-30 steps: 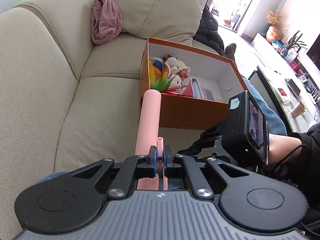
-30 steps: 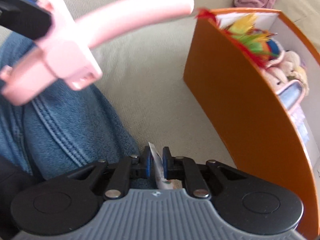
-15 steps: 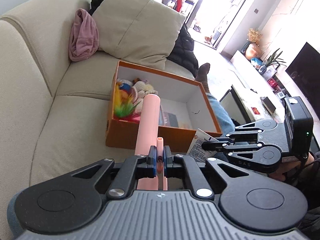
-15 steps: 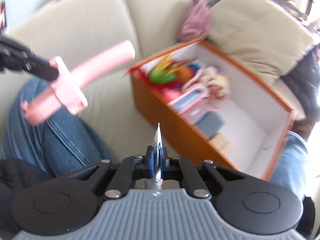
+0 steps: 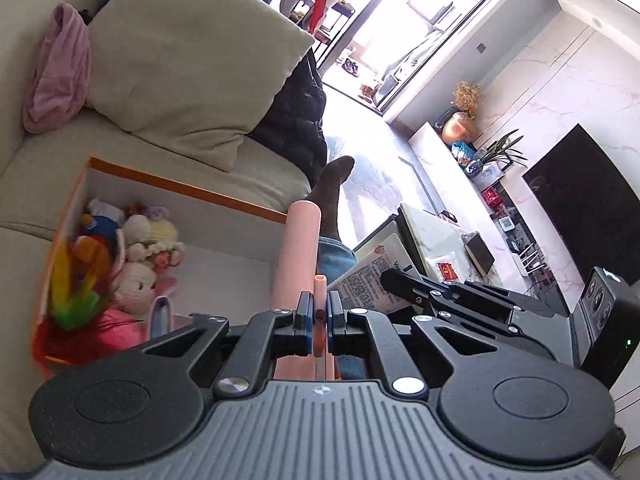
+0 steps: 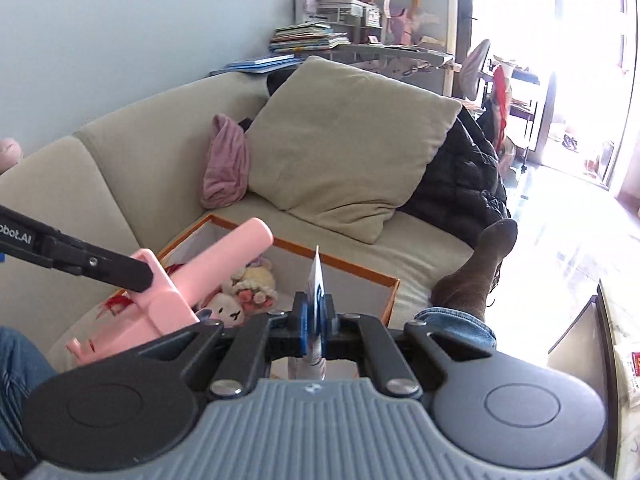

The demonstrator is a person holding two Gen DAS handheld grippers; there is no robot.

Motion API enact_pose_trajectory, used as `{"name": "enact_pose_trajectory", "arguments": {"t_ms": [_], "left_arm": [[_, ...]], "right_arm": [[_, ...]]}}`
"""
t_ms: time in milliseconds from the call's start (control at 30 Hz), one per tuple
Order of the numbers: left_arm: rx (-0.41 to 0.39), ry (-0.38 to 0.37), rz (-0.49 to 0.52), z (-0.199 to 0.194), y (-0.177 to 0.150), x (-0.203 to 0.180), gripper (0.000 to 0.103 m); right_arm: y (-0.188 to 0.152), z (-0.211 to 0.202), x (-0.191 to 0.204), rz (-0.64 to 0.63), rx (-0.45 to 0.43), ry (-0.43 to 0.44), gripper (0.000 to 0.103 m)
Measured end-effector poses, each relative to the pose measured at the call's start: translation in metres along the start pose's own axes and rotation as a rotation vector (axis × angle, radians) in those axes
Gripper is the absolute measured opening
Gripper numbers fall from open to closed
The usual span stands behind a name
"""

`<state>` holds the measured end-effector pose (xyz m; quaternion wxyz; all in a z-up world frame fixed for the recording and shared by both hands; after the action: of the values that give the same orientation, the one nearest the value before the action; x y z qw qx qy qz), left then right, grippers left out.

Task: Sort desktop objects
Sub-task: 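Lower the selfie stick into the orange box and open the left tool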

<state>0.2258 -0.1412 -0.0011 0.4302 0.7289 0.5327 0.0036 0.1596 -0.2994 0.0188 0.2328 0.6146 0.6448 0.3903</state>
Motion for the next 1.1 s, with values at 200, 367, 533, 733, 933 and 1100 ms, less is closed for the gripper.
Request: {"name": "enact_pose_trajectory", "arguments": {"t_ms": [200, 367, 533, 733, 933, 1100], "left_arm": [[0.062, -0.033, -0.120, 0.076, -0.005, 0.015, 0.006], [0.095, -0.046, -0.238, 0.124, -0.016, 0.033, 0.006], [0.107, 0.013, -0.271, 0.152, -0.030, 0.046, 0.007], [0.151, 0.041, -0.291, 0.169, -0.049, 0.056, 0.007], [0.203, 0.043, -0.290, 0.177, -0.061, 0.058, 0.008], [0.233, 0.040, -0.260, 0.175, -0.064, 0.051, 0.010]], "right_arm": [[0.012, 0.025, -0.032, 0.073, -0.063, -0.052, 0.005], [0.016, 0.036, -0.054, 0.122, -0.101, -0.071, 0.005], [0.011, 0.047, -0.060, 0.103, -0.107, -0.088, 0.005], [0.012, 0.048, -0.059, 0.089, -0.120, -0.066, 0.005], [0.014, 0.050, -0.054, 0.081, -0.114, -0.046, 0.005], [0.013, 0.049, -0.048, 0.057, -0.112, -0.042, 0.005]]}}
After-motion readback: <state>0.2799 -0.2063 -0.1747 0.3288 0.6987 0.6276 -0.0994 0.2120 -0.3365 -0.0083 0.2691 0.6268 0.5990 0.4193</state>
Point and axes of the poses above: each gripper's, at about its wrist camera, not at the fingertips, and z roughly the way its jaws point, x to its left, y to its top, the point moved 9 cm from there along z, roughly the way its jaws point, and after that the axes turned 10 degrees about z, right-handed, at the moved point
